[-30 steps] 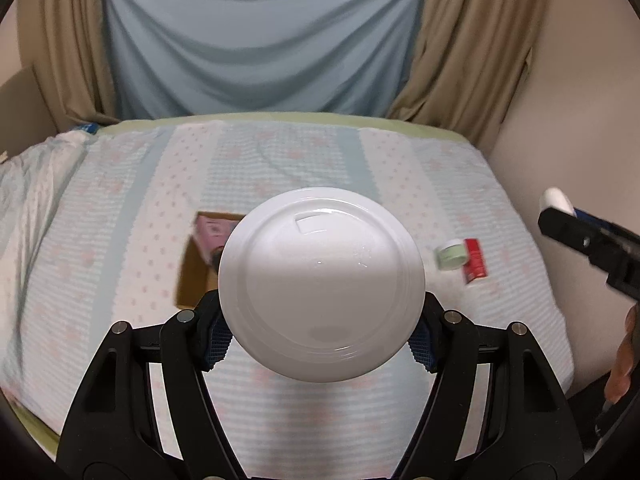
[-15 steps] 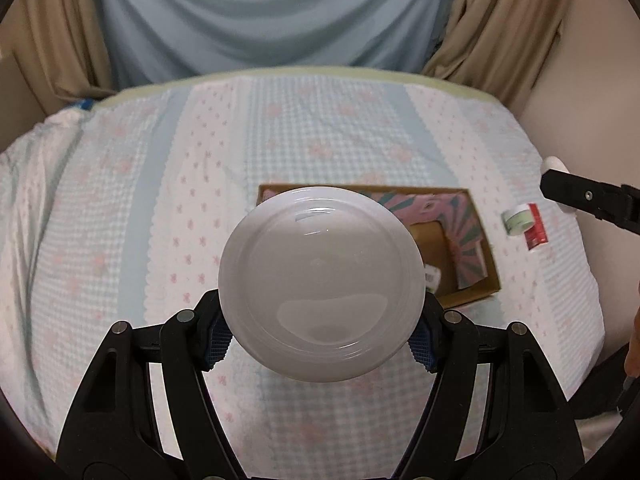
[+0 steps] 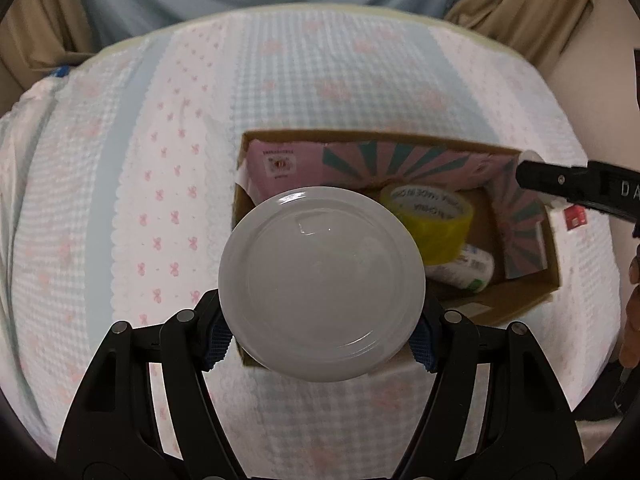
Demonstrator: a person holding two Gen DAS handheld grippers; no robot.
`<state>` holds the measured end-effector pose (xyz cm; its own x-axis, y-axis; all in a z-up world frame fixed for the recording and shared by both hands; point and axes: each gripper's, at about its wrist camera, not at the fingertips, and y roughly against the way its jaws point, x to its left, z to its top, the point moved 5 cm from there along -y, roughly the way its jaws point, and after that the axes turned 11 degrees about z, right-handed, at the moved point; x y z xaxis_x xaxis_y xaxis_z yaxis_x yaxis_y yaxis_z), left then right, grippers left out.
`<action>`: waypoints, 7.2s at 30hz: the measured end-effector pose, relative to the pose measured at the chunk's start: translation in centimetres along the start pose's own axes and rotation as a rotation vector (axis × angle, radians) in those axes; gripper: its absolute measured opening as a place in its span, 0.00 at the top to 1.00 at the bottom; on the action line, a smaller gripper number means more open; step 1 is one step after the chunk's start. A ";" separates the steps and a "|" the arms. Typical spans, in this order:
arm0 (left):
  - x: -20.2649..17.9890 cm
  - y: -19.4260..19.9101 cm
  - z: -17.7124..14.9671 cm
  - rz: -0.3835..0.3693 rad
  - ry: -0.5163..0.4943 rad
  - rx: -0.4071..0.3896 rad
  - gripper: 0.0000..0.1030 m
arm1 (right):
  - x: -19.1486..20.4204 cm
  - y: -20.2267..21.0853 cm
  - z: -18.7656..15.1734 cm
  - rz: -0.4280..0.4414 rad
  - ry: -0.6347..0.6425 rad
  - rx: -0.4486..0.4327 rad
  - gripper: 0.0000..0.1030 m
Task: Organize rigid objects
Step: 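Open the left gripper to drop the jar while the right releases the earbud case into the box, then move both grippers back toward the pale green jar and red box, then grasp the pale green jar with the left gripper while the right grasps the red MARUBI box, then carry the pale green jar in the left gripper while the right carries the red box over the box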
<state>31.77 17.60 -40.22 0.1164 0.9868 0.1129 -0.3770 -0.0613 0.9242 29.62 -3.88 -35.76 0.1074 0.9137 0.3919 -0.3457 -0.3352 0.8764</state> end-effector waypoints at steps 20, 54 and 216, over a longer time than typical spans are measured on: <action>-1.7 -4.5 -0.4 0.003 -0.078 0.085 0.02 | -0.2 -7.2 0.9 0.084 -0.020 0.118 0.29; -0.4 13.5 -2.2 0.023 -0.029 -0.079 0.00 | 4.8 10.5 -3.9 0.032 0.072 -0.055 0.00; -2.7 7.5 1.2 -0.240 0.263 0.180 0.34 | -0.7 8.7 -5.1 0.112 -0.090 0.048 0.61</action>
<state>29.68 14.32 -33.17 -0.0667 0.9796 -0.1896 -0.1980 0.1732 0.9648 21.75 -6.26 -29.81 0.1547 0.8463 0.5097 -0.3152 -0.4467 0.8373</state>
